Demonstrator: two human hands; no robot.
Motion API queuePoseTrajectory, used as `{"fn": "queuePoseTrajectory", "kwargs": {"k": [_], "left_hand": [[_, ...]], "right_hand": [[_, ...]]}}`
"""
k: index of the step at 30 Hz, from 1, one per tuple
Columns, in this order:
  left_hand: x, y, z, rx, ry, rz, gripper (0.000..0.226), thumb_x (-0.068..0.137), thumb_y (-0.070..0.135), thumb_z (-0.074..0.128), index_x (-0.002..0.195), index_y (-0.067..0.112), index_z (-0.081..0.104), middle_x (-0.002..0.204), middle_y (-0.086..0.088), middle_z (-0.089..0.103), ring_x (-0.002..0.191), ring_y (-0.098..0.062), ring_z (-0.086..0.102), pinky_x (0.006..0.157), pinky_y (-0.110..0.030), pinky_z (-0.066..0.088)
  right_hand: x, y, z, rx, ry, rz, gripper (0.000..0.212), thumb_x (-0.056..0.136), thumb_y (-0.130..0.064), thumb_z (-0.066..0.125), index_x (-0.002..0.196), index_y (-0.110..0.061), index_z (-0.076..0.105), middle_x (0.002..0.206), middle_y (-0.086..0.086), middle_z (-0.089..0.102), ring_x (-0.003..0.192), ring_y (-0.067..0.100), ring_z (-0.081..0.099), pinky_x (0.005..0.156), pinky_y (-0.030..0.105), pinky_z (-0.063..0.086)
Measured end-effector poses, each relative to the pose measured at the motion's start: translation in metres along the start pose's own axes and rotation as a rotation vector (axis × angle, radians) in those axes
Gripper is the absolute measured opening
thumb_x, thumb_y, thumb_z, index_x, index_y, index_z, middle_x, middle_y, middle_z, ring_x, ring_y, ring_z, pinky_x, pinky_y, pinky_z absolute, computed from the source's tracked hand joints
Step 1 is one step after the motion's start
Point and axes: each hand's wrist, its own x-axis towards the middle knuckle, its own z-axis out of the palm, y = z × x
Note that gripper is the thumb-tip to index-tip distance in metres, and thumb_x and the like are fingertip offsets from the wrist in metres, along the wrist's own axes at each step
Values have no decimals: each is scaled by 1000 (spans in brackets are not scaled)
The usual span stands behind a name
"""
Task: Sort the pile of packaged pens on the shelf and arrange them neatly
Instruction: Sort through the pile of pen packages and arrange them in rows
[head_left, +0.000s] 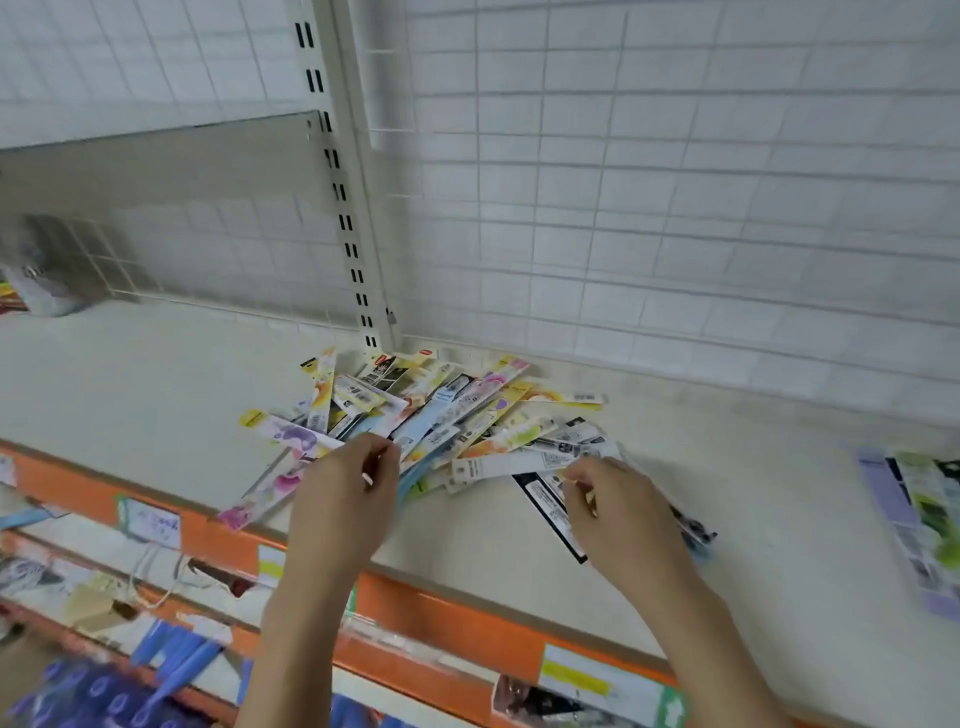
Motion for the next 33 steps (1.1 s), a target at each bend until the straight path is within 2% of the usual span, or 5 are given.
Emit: {"fn": "queuePoseTrajectory", "kwargs": {"k": [4, 21, 26, 30, 33], "left_hand": [[24, -29, -18, 5, -3, -10, 15, 91, 16, 56, 90, 8, 68, 55, 12, 53, 49, -12, 52, 58, -28, 41], [40, -69, -43, 68, 98, -200, 18, 92, 18, 52, 76, 13, 60, 58, -3, 56, 62, -27, 49, 55, -30, 34], [52, -90, -44, 186, 151, -379, 36, 92, 42, 46, 79, 10, 55, 73, -13, 64, 78, -33, 55, 62, -30, 37], [73, -92, -36, 318, -1, -513, 77, 76, 79, 34, 72, 5, 56, 76, -12, 63, 74, -32, 59, 61, -30, 42], [87, -85, -31, 325, -119, -529, 74, 74, 81, 38, 79, 10, 57, 85, -8, 57, 92, -31, 61, 71, -29, 42]], "right_hand": [[3, -24, 19, -23, -26, 8, 20, 95, -25, 45, 102, -20, 63, 91, -6, 62, 78, 11, 53, 62, 23, 37], [32, -50, 23, 16, -85, -86, 17, 94, -22, 47, 96, -19, 63, 86, -5, 64, 75, 12, 57, 68, 29, 50], [35, -52, 31, 20, -78, -57, 16, 94, -22, 47, 91, -19, 62, 80, -5, 63, 72, 12, 56, 65, 29, 48], [45, -64, 36, 33, -51, -34, 15, 93, -20, 49, 82, -21, 59, 74, -4, 61, 63, 12, 52, 57, 28, 42], [54, -76, 41, 45, -15, -30, 18, 91, -16, 50, 75, -21, 55, 68, -5, 58, 59, 12, 50, 57, 30, 41]]}}
